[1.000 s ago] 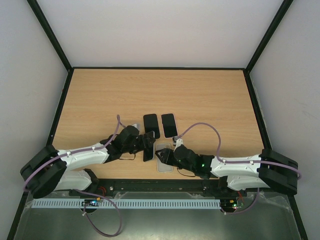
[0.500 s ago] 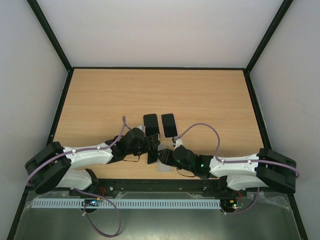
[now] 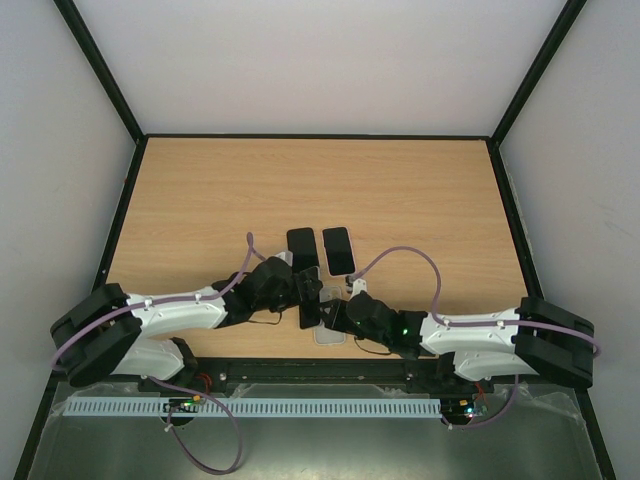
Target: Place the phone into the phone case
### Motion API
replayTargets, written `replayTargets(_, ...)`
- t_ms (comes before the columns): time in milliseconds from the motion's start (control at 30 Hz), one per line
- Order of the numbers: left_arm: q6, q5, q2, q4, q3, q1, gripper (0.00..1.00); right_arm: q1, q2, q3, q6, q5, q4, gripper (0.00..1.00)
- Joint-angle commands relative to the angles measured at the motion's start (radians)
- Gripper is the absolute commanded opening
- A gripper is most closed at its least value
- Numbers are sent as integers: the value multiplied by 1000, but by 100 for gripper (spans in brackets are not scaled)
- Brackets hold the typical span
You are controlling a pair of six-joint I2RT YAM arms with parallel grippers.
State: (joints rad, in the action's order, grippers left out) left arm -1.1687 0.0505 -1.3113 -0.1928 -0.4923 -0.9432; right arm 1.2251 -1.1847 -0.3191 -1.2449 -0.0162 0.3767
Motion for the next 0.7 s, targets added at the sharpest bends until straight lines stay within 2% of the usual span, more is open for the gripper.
replayTargets(0, -4, -8, 36, -33, -30, -6, 85, 5, 52, 18, 10, -56, -36, 2)
replayTargets(200, 46, -10, 87, 7, -48, -6, 99, 5, 164, 26, 54, -47, -139, 2)
replayTargets(433, 87, -77, 149, 91, -49, -7, 99, 4, 314, 49, 35, -39, -279, 2)
replayTargets(667, 93, -109, 135, 83, -8, -6, 93, -4, 381, 51, 29, -41, -414, 2)
